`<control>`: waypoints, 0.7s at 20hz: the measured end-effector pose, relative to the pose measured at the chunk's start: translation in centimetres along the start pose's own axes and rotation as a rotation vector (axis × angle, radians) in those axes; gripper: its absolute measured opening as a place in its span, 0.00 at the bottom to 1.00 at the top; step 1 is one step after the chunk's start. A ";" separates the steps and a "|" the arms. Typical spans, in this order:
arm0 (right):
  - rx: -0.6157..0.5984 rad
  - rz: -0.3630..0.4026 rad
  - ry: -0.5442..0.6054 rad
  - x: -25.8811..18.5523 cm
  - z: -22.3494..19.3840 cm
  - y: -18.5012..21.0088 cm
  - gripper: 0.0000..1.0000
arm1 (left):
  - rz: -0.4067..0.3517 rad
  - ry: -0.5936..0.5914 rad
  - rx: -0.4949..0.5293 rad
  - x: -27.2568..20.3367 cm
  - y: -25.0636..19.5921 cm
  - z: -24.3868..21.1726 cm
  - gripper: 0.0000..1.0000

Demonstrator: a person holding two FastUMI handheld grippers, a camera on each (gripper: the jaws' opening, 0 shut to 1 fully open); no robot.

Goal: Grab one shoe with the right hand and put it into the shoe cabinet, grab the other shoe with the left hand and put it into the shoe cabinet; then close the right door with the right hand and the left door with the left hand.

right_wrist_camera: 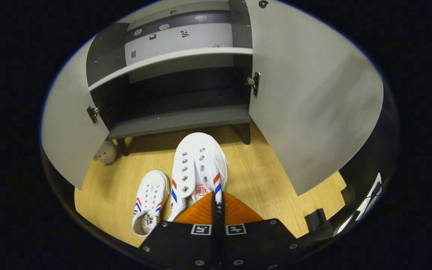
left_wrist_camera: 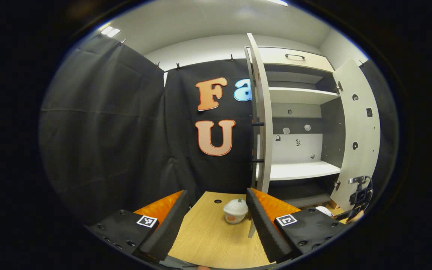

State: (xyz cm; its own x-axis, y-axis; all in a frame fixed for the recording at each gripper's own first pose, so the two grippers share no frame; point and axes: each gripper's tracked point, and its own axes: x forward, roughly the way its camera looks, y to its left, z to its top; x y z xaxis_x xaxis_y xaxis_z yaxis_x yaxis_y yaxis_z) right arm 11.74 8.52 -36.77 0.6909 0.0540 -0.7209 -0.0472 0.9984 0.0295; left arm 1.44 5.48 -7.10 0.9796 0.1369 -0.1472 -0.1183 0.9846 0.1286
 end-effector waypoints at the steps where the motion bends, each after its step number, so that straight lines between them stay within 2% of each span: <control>1: -0.003 0.011 -0.027 -1.3 2.0 0.7 0.00 | 0.009 -0.014 -0.005 -0.1 0.4 0.3 0.99; 6: 0.005 0.093 -0.120 -7.8 10.1 3.5 0.00 | 0.003 -0.050 -0.016 -0.4 0.2 0.7 0.99; 9: -0.028 0.112 -0.188 -11.7 14.3 4.0 0.00 | -0.013 -0.047 -0.032 -0.6 -0.5 0.4 0.99; 14: -0.048 0.122 -0.258 -17.9 17.9 3.8 0.00 | -0.021 -0.032 -0.025 -0.7 -2.7 -0.9 0.98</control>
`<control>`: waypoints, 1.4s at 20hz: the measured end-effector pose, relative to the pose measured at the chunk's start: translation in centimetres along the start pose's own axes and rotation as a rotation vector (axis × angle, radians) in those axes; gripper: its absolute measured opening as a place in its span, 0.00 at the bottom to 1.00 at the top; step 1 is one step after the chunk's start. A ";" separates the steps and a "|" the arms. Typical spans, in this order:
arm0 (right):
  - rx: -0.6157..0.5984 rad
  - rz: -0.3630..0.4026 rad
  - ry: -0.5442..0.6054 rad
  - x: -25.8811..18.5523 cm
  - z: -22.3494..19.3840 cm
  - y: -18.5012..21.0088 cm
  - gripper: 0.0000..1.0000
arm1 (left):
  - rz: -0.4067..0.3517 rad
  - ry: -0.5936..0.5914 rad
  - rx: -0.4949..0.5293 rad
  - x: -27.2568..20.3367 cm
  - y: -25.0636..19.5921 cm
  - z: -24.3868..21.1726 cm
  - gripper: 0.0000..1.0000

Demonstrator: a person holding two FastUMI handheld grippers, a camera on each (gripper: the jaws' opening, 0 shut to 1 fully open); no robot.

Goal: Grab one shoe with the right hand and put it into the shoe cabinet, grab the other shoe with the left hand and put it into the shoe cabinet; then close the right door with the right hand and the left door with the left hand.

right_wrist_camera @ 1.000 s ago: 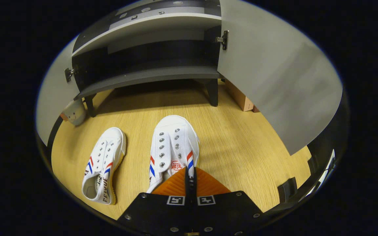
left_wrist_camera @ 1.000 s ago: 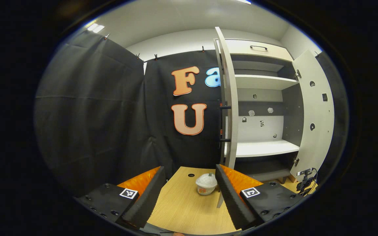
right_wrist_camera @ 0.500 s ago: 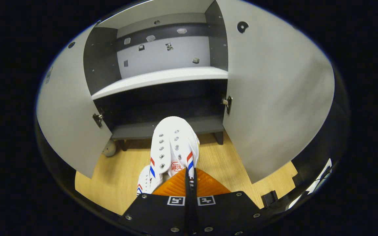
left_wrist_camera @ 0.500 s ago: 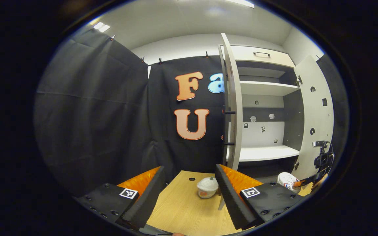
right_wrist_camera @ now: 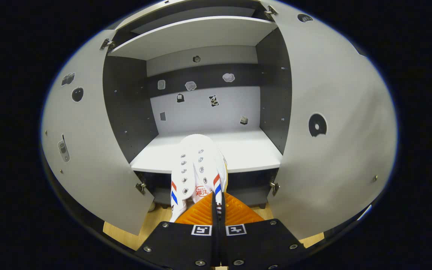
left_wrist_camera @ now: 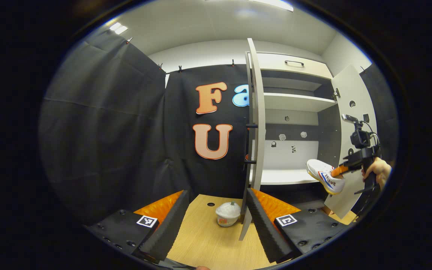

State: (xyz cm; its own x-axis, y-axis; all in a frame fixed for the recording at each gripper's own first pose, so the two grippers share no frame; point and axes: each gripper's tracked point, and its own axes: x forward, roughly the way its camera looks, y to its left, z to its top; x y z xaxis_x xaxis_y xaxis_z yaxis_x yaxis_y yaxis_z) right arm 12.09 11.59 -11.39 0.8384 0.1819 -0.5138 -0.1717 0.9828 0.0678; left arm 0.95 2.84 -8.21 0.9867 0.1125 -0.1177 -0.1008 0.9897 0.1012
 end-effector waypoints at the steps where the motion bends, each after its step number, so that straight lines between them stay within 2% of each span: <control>1: 0.006 0.003 -0.003 -0.7 0.9 0.0 0.00 | 0.000 -0.005 0.001 0.2 -0.4 0.2 0.99; 6: 0.035 -0.015 -0.006 -2.9 4.1 -2.6 0.00 | -0.020 -0.007 0.013 1.4 -4.0 0.0 0.99; 8: 0.055 -0.028 0.015 -0.1 4.8 -3.5 0.00 | -0.038 0.019 -0.007 1.8 -5.7 -0.8 0.99; 9: 0.065 -0.035 0.022 3.0 5.1 -3.3 0.00 | -0.039 0.029 -0.005 2.0 -6.2 -1.1 0.98; 13: 0.096 -0.050 0.050 10.3 5.8 -3.7 0.00 | -0.023 0.062 0.017 2.4 -7.4 -2.3 0.99; 17: 0.099 -0.074 0.074 13.4 5.4 -4.4 0.00 | -0.006 0.094 0.028 3.2 -7.9 -3.3 0.99; 21: 0.094 -0.058 0.059 13.6 5.6 -3.8 0.02 | -0.003 0.125 0.029 3.1 -8.5 -4.5 0.99; 22: 0.076 -0.059 0.027 13.3 6.2 -3.6 0.14 | -0.004 0.127 0.029 3.1 -8.7 -4.7 0.99; 24: 0.038 -0.096 -0.057 11.9 8.0 -4.2 0.29 | -0.004 0.124 0.037 3.2 -9.0 -4.8 0.99; 26: 0.031 -0.085 -0.098 9.8 8.6 -3.5 0.37 | -0.008 0.124 0.034 3.1 -9.7 -4.9 0.99; 27: 0.031 -0.072 -0.117 8.5 8.8 -3.1 0.37 | -0.019 0.129 0.025 3.2 -10.2 -5.2 0.99; 28: 0.027 -0.058 -0.136 7.0 8.9 -2.8 0.54 | -0.034 0.135 0.015 3.3 -11.0 -5.5 0.99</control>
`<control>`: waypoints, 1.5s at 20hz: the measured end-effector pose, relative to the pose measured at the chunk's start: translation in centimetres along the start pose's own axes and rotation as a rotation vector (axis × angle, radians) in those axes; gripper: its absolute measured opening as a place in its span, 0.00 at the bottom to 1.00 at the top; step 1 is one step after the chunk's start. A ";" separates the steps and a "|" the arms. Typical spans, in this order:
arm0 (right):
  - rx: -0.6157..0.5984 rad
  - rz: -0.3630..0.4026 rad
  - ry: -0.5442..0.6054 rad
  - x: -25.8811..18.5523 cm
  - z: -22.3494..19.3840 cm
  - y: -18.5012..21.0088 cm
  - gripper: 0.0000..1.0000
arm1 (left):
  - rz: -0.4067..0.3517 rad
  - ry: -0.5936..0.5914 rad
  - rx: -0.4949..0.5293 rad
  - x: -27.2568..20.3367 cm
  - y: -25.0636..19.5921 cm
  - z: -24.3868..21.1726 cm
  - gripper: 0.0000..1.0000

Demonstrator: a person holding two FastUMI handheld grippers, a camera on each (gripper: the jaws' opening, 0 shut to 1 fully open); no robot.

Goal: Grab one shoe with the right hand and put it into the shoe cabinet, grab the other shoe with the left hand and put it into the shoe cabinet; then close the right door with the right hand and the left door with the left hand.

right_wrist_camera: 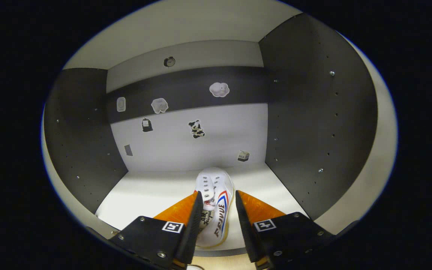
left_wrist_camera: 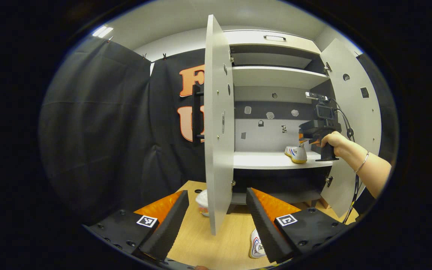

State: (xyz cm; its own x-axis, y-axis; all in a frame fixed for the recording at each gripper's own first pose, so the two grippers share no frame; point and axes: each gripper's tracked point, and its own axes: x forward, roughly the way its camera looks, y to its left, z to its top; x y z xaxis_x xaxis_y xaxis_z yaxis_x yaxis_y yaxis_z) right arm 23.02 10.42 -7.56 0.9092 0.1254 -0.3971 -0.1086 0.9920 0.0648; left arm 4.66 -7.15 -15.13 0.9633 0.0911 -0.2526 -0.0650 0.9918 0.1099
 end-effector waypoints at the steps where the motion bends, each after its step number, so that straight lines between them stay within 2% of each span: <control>1: -0.008 0.013 -0.031 -1.5 0.4 0.2 0.60 | -0.015 0.006 -0.005 0.3 -0.6 -0.4 0.99; 2: -0.021 0.027 -0.065 -3.0 0.8 0.4 0.71 | -0.028 0.015 -0.003 0.5 -1.1 -0.7 0.99; 3: -0.035 0.036 -0.086 -4.7 0.7 0.4 0.76 | -0.042 0.025 0.007 0.6 -1.7 -1.4 0.99; 4: -0.045 0.047 -0.101 -6.3 0.7 0.4 0.87 | -0.053 0.034 0.022 0.7 -2.2 -2.0 0.98; 6: -0.057 0.073 -0.139 -9.3 0.8 0.3 0.93 | -0.084 0.066 0.044 1.3 -3.6 -3.7 1.00; 11: -0.066 0.170 -0.198 -15.8 -0.2 0.5 0.93 | -0.150 0.166 0.074 3.0 -6.1 -9.4 0.99; 15: -0.133 0.154 -0.256 -20.1 -0.8 -0.8 0.93 | -0.155 0.235 0.152 4.9 -6.9 -14.3 0.99; 18: -0.159 0.137 -0.280 -22.3 -1.3 -1.9 0.93 | -0.209 0.329 0.137 5.5 -8.6 -19.2 0.98; 23: -0.173 0.078 -0.302 -24.0 -2.6 -4.2 0.93 | -0.274 0.487 0.187 6.4 -10.5 -26.8 0.98; 26: -0.144 0.130 -0.252 -25.2 -4.1 -4.0 0.93 | -0.301 0.528 0.213 6.9 -11.1 -29.7 0.98; 30: -0.125 0.110 -0.256 -26.5 -4.1 -5.6 0.93 | -0.289 0.648 0.220 6.7 -10.8 -33.5 0.98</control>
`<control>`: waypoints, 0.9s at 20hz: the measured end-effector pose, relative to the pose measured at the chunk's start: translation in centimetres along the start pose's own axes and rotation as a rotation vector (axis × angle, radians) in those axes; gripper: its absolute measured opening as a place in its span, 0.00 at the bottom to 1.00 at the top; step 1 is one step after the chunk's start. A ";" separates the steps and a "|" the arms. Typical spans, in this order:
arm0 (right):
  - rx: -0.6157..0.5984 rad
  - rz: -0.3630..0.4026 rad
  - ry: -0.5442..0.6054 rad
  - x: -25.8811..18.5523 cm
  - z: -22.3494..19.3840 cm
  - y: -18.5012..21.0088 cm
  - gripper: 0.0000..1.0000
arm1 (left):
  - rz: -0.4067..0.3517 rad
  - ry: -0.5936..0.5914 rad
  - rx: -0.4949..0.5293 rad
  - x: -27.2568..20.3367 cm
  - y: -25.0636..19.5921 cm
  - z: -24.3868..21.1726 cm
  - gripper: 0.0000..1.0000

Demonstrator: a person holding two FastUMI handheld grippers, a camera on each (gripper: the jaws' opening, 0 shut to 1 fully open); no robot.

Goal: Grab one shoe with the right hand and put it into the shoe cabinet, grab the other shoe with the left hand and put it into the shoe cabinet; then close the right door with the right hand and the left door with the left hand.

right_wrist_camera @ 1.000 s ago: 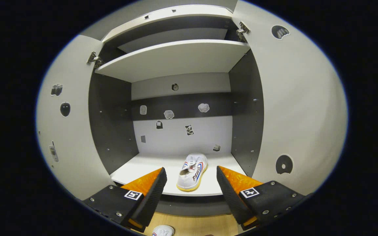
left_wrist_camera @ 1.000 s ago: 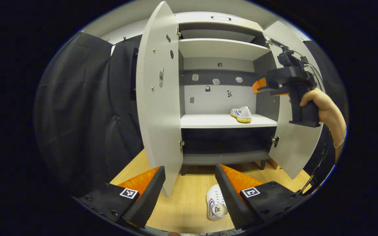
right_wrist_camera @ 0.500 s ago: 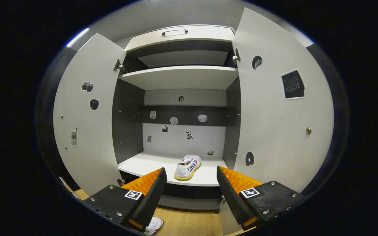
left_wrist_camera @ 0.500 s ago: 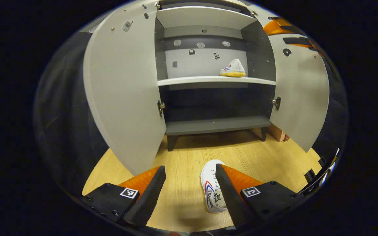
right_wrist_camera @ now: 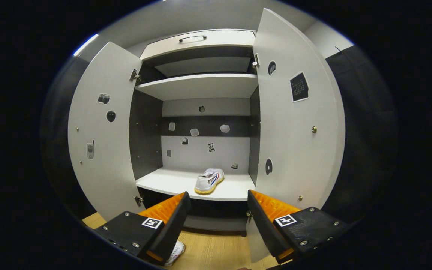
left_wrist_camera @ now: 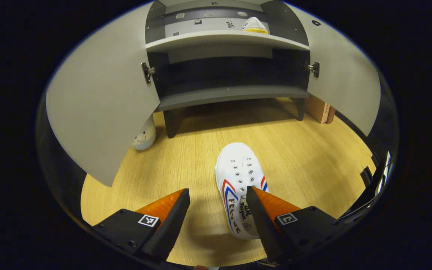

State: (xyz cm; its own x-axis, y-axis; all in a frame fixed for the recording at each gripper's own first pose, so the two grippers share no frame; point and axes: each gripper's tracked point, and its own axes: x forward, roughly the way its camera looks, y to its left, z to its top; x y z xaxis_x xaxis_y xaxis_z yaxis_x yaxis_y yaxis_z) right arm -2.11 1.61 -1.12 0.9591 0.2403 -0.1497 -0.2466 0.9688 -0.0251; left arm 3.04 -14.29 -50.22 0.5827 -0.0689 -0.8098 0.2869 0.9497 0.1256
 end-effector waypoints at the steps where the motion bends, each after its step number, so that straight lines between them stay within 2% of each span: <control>1: 0.007 -0.003 0.001 -0.2 0.1 -0.3 0.93 | -0.007 0.025 -0.012 0.4 -0.1 -0.5 0.98; 6: 0.021 -0.018 0.012 -0.9 -0.3 -1.5 0.93 | -0.023 0.131 -0.024 2.1 -0.7 -2.8 0.98; 8: 0.019 -0.028 0.017 -1.0 -0.5 -2.0 0.93 | -0.046 0.156 -0.060 2.4 -1.3 -3.4 0.98; 11: -0.010 -0.044 0.017 -1.1 -0.6 -2.6 0.93 | -0.074 0.177 -0.120 2.7 -1.6 -3.5 0.88; 12: -0.012 -0.042 0.019 -1.3 -0.7 -2.5 0.93 | -0.111 0.184 -0.154 2.9 -2.3 -3.6 0.87; 13: -0.012 -0.037 0.019 -1.3 -0.7 -2.4 0.93 | -0.144 0.197 -0.190 2.9 -3.0 -3.6 0.74; 15: -0.017 -0.031 0.019 -1.3 -0.7 -2.1 0.93 | -0.144 0.220 -0.198 3.0 -2.9 -3.7 0.51; 17: -0.025 -0.024 0.025 -1.5 -0.9 -1.8 0.93 | -0.138 0.245 -0.185 3.0 -2.6 -3.5 0.51; 18: -0.026 -0.019 0.026 -1.6 -0.9 -1.6 0.93 | -0.146 0.264 -0.191 3.0 -2.7 -3.7 0.44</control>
State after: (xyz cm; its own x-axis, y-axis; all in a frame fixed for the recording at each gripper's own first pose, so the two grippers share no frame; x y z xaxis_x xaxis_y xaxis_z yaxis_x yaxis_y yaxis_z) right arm -3.35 -0.33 -1.73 0.9599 0.2198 -0.1743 -0.2322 0.9712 -0.0538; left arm 1.22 -15.96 -55.14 0.3227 -0.1505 -0.9345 0.1906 0.9774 -0.0916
